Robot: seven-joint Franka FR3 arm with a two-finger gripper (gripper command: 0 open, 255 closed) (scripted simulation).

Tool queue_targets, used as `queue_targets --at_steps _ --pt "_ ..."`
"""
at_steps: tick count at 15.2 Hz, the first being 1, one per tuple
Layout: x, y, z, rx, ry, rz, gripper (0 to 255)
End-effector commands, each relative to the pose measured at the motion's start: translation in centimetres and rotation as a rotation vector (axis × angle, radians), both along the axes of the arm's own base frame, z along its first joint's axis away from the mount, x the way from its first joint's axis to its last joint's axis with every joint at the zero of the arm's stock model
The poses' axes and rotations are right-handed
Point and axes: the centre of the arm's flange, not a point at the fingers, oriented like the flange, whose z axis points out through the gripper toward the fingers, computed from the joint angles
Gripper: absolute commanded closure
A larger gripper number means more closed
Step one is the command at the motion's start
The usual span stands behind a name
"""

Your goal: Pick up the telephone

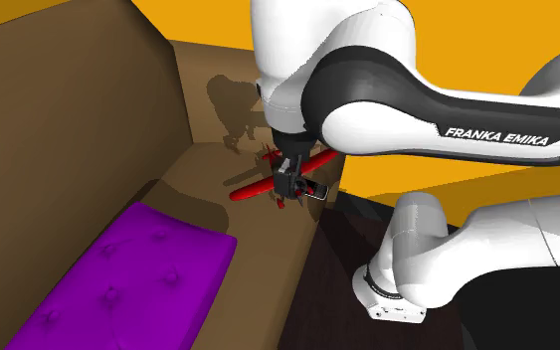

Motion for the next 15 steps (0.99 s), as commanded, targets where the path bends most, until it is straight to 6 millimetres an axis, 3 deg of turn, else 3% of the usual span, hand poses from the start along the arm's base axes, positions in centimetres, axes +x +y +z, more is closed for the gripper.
queue_targets --at_steps 1,15 --pt "0.0 0.0 0.0 0.0 0.0 0.0 0" --pt "-3.8 -11.9 -14.3 0.033 -0.062 -0.135 0"
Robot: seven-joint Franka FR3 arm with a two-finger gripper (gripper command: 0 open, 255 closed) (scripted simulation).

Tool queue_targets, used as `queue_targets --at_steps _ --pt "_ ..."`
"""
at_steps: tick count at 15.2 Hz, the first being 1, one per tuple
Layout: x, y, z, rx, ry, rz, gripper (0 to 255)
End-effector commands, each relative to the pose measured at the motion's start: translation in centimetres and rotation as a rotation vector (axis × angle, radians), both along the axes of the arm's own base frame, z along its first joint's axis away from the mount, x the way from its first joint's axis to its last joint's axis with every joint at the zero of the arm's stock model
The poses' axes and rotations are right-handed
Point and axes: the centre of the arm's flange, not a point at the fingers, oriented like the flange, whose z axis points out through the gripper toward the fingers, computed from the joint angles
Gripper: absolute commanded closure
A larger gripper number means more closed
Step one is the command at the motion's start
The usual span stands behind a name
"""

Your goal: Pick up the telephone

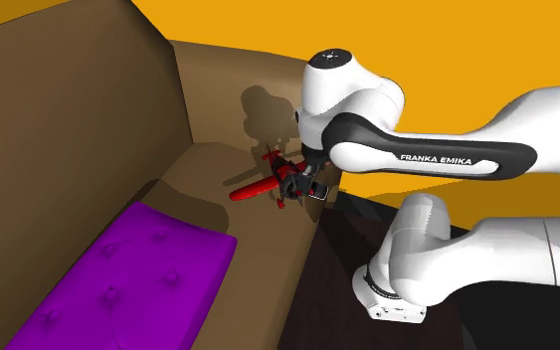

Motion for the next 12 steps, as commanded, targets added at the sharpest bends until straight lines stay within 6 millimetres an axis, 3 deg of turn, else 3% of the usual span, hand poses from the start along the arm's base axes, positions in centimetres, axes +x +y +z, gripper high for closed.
queue_targets --at_steps 1,10,12 --pt "-0.6 -1.5 -2.1 0.004 -0.011 -0.019 0" --pt "-3.4 -8.5 -11.6 0.025 -0.05 -0.106 0" --pt "-3.4 -8.6 -12.2 0.025 -0.051 -0.106 0"
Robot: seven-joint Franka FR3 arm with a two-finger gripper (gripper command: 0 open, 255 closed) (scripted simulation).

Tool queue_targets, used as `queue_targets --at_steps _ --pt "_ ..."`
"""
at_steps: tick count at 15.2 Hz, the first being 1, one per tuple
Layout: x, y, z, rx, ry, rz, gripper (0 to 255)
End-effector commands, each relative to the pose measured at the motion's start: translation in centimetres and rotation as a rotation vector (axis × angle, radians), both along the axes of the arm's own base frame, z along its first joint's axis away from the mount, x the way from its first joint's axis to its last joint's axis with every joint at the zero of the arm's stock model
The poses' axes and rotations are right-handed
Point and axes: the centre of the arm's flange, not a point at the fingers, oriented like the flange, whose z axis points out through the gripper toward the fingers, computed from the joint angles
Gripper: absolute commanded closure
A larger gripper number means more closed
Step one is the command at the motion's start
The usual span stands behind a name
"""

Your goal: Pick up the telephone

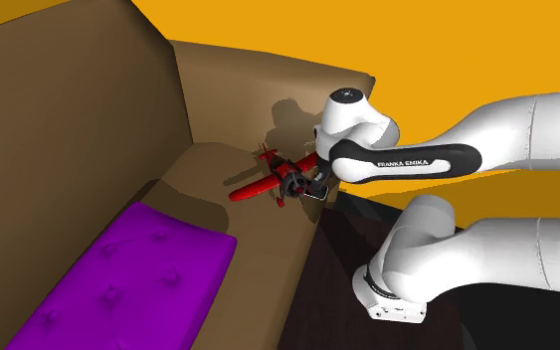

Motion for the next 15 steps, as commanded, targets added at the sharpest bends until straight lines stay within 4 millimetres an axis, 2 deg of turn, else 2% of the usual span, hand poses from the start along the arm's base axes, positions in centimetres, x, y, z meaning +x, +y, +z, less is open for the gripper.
queue_targets --at_steps 1,6,8,9,15 --pt "-0.2 -0.2 -1.1 0.0 -0.002 -0.003 0" --pt "-0.2 -0.2 -4.0 0.0 -0.002 -0.003 0" --pt "-0.2 -0.2 -4.0 0.0 -0.002 -0.003 0" --pt "-0.2 -0.1 -3.9 0.0 -0.002 -0.003 255" --pt "-0.2 -0.2 -3.9 0.0 -0.002 -0.003 255"
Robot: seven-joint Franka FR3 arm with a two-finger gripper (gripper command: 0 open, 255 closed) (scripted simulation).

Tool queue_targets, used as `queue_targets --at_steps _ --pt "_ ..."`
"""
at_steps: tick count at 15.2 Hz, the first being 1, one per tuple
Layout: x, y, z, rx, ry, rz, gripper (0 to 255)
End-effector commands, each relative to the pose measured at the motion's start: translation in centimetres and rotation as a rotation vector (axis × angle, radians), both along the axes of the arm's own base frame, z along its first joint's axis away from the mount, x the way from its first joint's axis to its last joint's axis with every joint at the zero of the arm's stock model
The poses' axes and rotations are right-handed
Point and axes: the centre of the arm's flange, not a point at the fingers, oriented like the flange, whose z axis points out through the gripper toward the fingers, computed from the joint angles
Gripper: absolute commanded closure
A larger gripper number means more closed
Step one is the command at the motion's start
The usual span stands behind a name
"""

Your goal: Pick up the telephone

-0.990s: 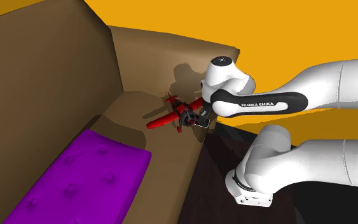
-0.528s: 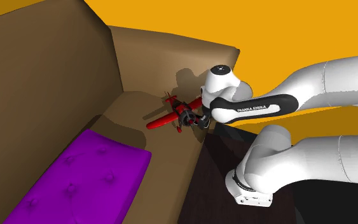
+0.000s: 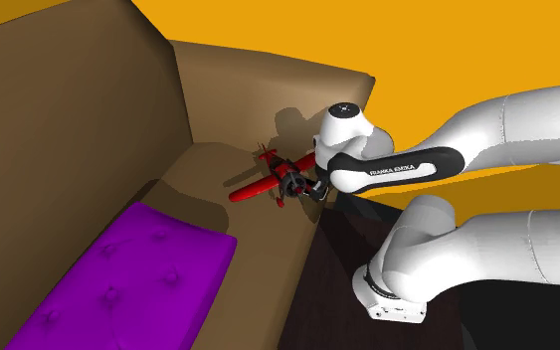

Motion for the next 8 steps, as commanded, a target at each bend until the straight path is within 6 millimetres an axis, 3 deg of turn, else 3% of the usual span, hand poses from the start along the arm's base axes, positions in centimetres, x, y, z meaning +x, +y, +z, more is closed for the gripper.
queue_targets --at_steps 1,3,8 --pt "0.0 0.0 0.0 0.001 0.0 0.0 255" --pt "0.0 0.0 -0.1 0.0 0.0 0.0 255" --pt "0.0 0.0 2.5 0.0 0.0 0.0 255"
